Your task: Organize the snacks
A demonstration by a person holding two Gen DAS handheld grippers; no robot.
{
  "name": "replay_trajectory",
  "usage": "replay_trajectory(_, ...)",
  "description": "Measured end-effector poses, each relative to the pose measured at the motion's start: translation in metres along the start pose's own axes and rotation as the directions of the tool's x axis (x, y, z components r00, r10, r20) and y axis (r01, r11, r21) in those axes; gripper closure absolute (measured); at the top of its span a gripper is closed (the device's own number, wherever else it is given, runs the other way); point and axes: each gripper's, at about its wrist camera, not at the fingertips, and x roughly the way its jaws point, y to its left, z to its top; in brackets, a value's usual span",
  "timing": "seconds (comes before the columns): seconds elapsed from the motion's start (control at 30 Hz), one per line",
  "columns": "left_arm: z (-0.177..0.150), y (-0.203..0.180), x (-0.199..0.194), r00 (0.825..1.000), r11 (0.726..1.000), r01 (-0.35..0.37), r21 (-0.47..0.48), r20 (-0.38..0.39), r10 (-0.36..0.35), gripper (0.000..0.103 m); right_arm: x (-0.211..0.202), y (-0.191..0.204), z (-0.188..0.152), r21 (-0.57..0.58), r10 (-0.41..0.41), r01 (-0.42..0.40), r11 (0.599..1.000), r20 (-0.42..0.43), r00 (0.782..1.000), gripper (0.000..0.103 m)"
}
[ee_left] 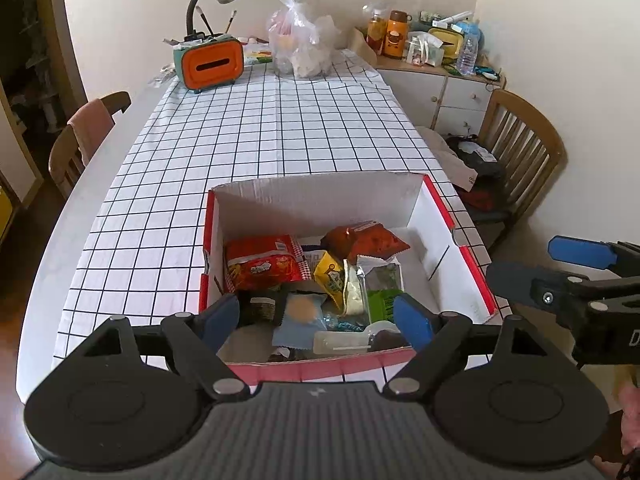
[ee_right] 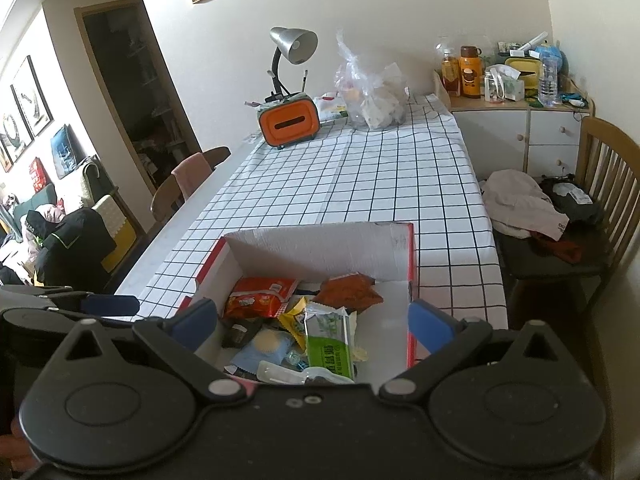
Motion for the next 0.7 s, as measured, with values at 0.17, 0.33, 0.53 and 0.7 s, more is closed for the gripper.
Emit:
replay_trajectory(0.17, 0.0, -0.002, 0.006, 1.0, 1.0, 0.013, 0.0, -0.029, -0.012, 0.018, 0.0, -0.002, 0.0, 0.005, 0.001, -0.001, 1.0, -0.003, 1.0, 0.001)
replay_trajectory(0.33, 0.0, -0.002, 0.012, 0.998, 1.0, 0.019, -0.006, -0.055, -0.02, 0.018, 0.001, -0.006, -0.002, 0.017, -0.006, 0.006, 1.0, -0.009, 1.0, 0.001)
replay_trajectory(0.53, 0.002, -0.004, 0.018, 0.997, 0.999, 0.036, 0.009, -0.063, -0.036, 0.018, 0.003, -0.009, -0.003, 0.034, -0.023, 0.023, 0.999, -0.014, 1.0, 0.001)
replay_trajectory(0.7, 0.007, -0.001, 0.021, 0.997, 0.998, 0.056, 0.023, -0.058, -0.055, 0.018, 0.006, -0.007, -0.002, 0.049, -0.045, 0.046, 0.998, -0.015, 0.999, 0.001)
